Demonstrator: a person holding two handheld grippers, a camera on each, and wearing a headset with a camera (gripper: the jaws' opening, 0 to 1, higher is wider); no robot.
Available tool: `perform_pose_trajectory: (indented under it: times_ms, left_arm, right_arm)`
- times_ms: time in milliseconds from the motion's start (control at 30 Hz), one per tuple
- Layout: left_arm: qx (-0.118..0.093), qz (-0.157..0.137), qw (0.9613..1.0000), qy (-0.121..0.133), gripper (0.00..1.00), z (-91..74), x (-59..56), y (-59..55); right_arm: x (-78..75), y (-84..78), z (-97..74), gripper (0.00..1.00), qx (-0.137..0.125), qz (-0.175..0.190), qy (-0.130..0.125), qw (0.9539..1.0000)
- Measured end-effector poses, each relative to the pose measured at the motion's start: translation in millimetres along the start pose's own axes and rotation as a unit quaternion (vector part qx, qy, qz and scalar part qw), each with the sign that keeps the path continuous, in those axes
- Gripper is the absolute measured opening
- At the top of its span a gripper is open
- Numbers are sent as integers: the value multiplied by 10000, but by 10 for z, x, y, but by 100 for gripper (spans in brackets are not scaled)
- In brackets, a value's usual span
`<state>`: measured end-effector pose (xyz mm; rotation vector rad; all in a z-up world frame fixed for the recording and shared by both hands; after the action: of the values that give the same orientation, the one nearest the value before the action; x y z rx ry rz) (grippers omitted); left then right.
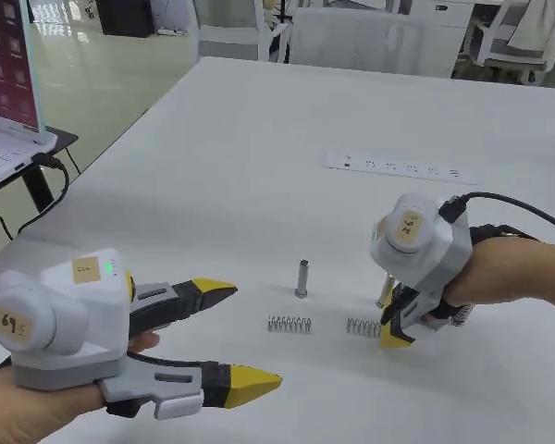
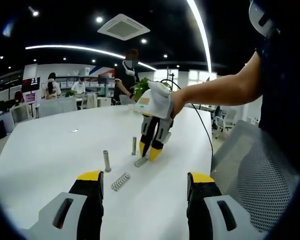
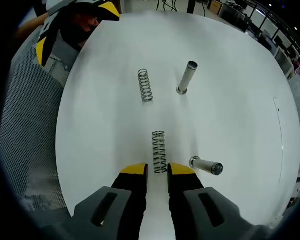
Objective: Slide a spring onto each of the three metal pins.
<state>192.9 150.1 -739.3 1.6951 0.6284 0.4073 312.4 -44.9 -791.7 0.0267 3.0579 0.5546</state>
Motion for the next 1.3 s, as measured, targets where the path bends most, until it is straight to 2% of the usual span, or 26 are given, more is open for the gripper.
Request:
perform_pose_trajectory:
  times_ms: [367, 600, 933, 1300]
  left_arm:
    - [2, 0, 10000, -5, 63, -7, 6, -6]
    - [-1, 22, 10000, -52, 63, 13, -6, 11]
    - [59, 113, 9997, -205, 62, 53, -26, 33]
    - [99, 298, 9984, -475, 58, 142, -27, 98]
  right_arm:
    - [5, 14, 44, 8, 137, -94, 45, 9999]
    - [23, 23, 29, 8, 153, -229, -38, 9996]
    - [86, 84, -131, 8, 76, -195, -76, 9998]
    - [256, 186, -362, 8, 22, -192, -2, 9998]
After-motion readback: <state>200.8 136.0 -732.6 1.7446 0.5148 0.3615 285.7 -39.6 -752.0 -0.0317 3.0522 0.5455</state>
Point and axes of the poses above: the centre of the closed fingertips' face, and the gripper's own axes: z roughly forward along the fingers, x roughly to its left, y roughly out of its top, the point moved 7 cm from there along -z, roughly backward along the fingers, and after that the axes turned 3 degrees about -x, right-handed, at the moved point
